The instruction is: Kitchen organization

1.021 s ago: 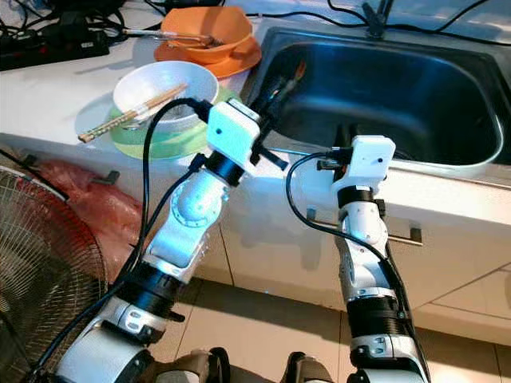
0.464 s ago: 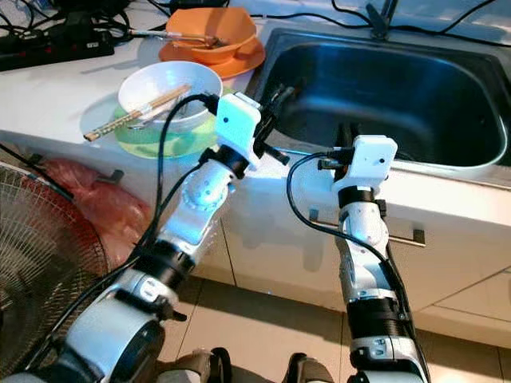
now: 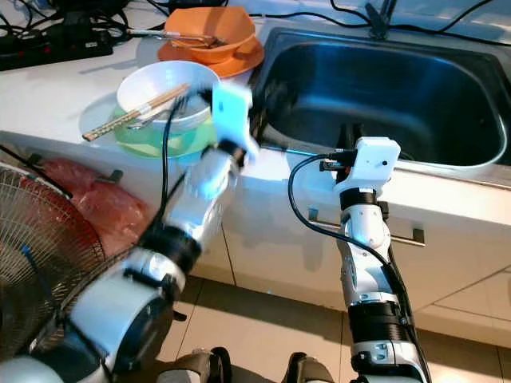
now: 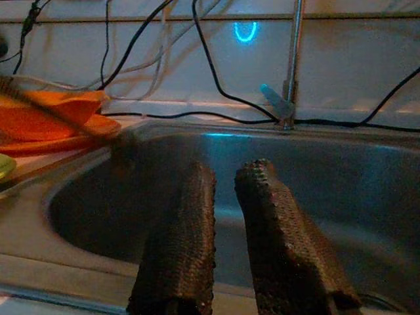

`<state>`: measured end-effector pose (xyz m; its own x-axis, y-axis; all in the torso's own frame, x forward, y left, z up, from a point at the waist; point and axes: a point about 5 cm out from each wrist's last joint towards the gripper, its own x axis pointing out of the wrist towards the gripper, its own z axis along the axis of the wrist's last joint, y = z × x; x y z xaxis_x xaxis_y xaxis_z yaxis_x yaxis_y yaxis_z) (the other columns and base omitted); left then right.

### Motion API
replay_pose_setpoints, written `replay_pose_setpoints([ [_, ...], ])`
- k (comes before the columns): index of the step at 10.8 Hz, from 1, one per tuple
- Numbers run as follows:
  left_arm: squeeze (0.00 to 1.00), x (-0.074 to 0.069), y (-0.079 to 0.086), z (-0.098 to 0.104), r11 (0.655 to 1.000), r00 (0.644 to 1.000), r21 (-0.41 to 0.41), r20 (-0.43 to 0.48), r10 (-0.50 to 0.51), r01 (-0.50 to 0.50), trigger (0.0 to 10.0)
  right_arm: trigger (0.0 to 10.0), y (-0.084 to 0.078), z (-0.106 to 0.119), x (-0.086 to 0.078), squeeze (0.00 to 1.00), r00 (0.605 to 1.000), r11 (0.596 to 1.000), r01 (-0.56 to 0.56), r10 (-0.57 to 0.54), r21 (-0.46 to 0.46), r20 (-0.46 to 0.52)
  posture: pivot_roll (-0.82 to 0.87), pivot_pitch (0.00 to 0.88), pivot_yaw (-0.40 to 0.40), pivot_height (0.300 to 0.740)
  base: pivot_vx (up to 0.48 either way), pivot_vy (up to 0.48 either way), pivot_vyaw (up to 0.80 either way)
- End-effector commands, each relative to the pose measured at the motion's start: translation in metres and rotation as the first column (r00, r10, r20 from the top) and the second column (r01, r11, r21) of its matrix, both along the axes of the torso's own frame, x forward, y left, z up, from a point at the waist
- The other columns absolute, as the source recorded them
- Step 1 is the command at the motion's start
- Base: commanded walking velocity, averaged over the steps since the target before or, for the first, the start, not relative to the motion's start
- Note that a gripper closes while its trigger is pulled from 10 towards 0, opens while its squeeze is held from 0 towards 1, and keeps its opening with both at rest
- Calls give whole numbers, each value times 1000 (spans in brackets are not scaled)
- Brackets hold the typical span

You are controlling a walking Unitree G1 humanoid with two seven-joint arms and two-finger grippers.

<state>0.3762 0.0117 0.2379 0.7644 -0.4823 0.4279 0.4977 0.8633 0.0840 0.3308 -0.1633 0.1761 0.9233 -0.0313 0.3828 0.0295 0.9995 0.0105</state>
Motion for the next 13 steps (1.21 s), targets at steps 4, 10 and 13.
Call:
replay_pose_setpoints([
  [4, 0, 8, 0, 4, 999, 999, 33, -36, -15, 16, 10000, 10000, 1, 12, -8, 0, 974, 971, -224, 225, -80, 3, -24, 161, 45, 740, 0, 0, 0],
  [10, 0, 9, -2, -3, 997, 997, 69, -70, -29, 34, 10000, 10000, -30, 18, -16, 0, 941, 923, -337, 331, -186, -67, -29, 150, 52, 740, 0, 0, 0],
  [13, 0, 7, -5, -8, 995, 996, 81, -80, -46, 53, 10000, 10000, -33, 10, -17, 0, 934, 917, -355, 342, -181, -102, -23, 139, 55, 740, 0, 0, 0],
])
